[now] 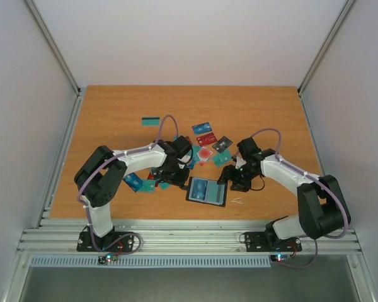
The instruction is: Put the credit cards into the card holder
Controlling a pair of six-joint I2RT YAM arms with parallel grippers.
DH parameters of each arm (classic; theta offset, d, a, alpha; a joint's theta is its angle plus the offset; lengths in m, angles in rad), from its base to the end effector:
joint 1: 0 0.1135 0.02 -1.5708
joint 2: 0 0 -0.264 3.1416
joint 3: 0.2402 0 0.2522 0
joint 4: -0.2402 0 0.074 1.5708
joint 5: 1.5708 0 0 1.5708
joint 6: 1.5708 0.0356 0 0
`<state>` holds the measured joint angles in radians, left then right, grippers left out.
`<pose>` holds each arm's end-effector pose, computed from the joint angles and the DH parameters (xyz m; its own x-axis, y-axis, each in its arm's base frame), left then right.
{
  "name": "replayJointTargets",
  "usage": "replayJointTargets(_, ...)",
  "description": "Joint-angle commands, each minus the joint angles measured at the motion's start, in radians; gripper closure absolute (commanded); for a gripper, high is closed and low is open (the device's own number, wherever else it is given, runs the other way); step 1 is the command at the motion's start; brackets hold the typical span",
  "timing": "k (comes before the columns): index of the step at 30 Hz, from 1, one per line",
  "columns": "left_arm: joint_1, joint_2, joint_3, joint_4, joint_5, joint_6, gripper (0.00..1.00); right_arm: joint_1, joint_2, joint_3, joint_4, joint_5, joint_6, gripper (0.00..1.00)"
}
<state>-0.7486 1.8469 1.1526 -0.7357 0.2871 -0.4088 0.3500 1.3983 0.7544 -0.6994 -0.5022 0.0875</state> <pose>0.2377 -0.2346 0.1498 -0.9367 0.3498 -0.0173 0.3373 0.8878 -0.3131 0.2105 0.0951 0.1720 -0.9468 -0.2641 -0.1837 -0.3210 0.8124 0.4869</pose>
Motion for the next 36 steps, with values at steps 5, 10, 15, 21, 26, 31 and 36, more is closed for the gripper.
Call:
replayJointTargets(5,-0.007,-0.011,0.059,-0.089,-0.072,0.04,0.84,-0.006,0.068,-0.041,0.061,-0.013,-0.027,0.34)
replayJointTargets(10,-0.006,-0.045,0.062,-0.08,-0.037,0.054,0.64,-0.006,0.071,-0.056,0.081,-0.029,-0.02,0.33)
replayJointTargets(15,-0.006,-0.013,0.074,-0.058,0.039,0.095,0.52,-0.005,0.074,-0.066,0.104,-0.049,-0.01,0.33)
replayJointTargets(21,-0.008,0.047,0.102,-0.058,0.053,0.121,0.51,-0.006,0.083,-0.065,0.108,-0.057,-0.008,0.33)
replayJointTargets(26,-0.011,0.098,0.126,-0.057,0.053,0.125,0.55,-0.005,0.094,-0.071,0.126,-0.075,-0.005,0.34)
replayJointTargets(31,-0.016,0.13,0.135,-0.046,0.051,0.124,0.71,-0.006,0.106,-0.079,0.159,-0.108,0.001,0.34)
replayJointTargets(36,-0.023,0.157,0.136,-0.041,0.051,0.129,0.8,-0.006,0.097,-0.094,0.211,-0.155,0.02,0.35)
